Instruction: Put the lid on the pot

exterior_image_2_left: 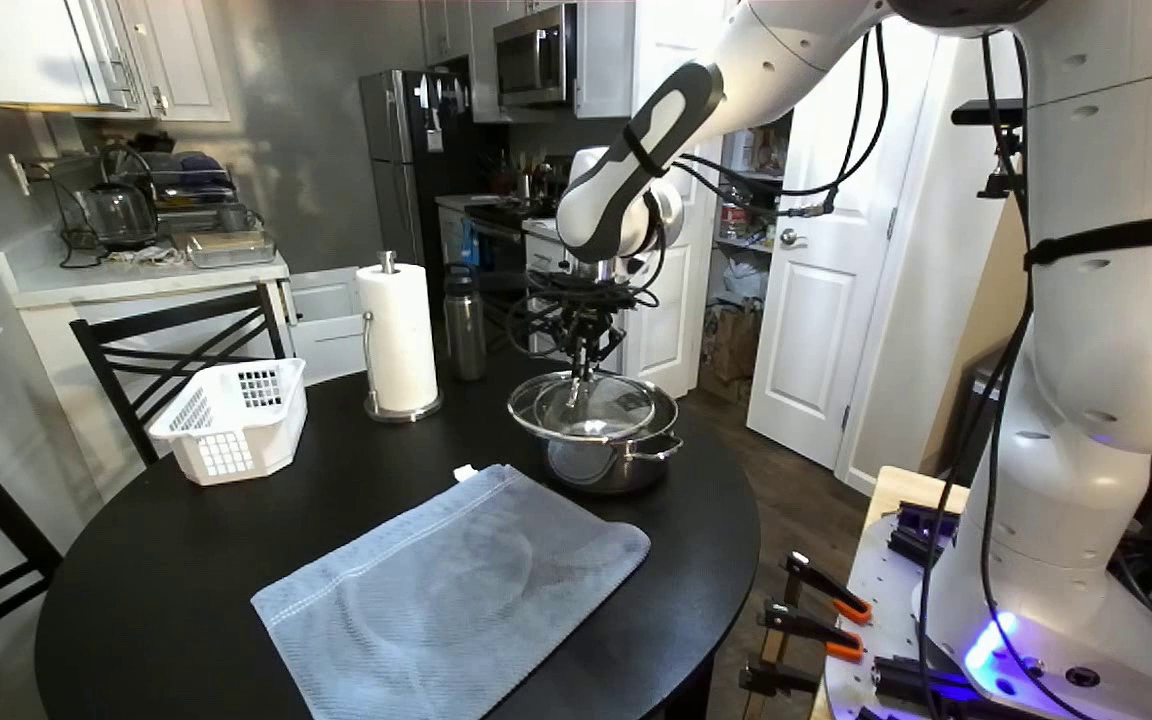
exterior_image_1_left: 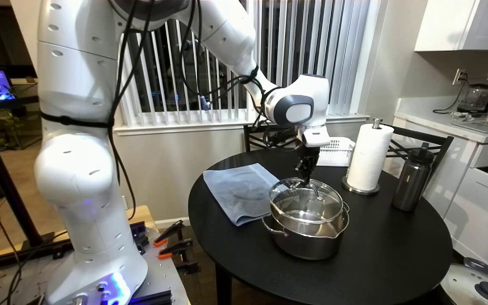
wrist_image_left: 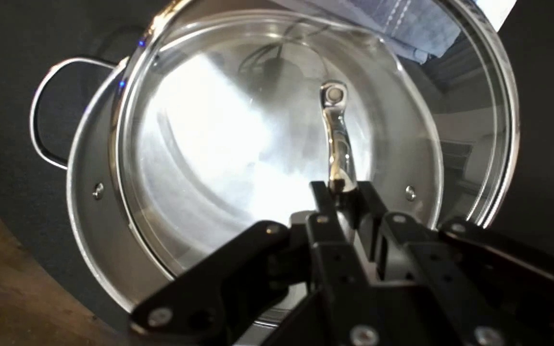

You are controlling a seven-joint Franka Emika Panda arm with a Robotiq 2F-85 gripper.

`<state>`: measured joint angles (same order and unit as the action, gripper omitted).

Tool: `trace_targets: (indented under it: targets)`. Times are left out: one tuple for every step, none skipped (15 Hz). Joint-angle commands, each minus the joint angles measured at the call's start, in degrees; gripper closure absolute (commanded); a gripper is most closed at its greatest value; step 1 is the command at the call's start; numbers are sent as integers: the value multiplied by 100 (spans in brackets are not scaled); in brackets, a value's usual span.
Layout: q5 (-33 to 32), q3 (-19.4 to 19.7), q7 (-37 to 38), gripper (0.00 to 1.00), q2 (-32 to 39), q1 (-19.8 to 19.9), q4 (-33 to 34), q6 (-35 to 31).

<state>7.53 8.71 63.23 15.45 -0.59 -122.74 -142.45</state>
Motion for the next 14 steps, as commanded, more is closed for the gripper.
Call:
trace_targets:
  targets:
    - [436, -129, -131, 96, -233, 176, -282, -285]
    - [459, -118, -103, 96, -247, 180, -323, -312]
    - [485, -111, -100, 96, -273, 188, -382, -333]
    - [494, -101, -93, 96, -300, 197, -428, -330]
    - [483, -87, -78, 96, -320, 204, -464, -311]
    - [454, -66, -63, 96, -368, 216, -520, -274]
    - [433, -49, -49, 96, -419, 228, -575, -267]
    - [384, -18, -10, 96, -494, 228, -639, -250]
    - [326, 9, 30, 96, -564, 224, -693, -226]
    - [261, 31, 76, 96, -626, 218, -739, -207]
    - [184, 51, 127, 96, -673, 204, -772, -190]
    - [61, 80, 209, 96, -712, 175, -778, -175]
    - [-57, 97, 306, 96, -751, 145, -803, -198]
    - [-256, 127, 488, 96, -776, 99, -806, -255]
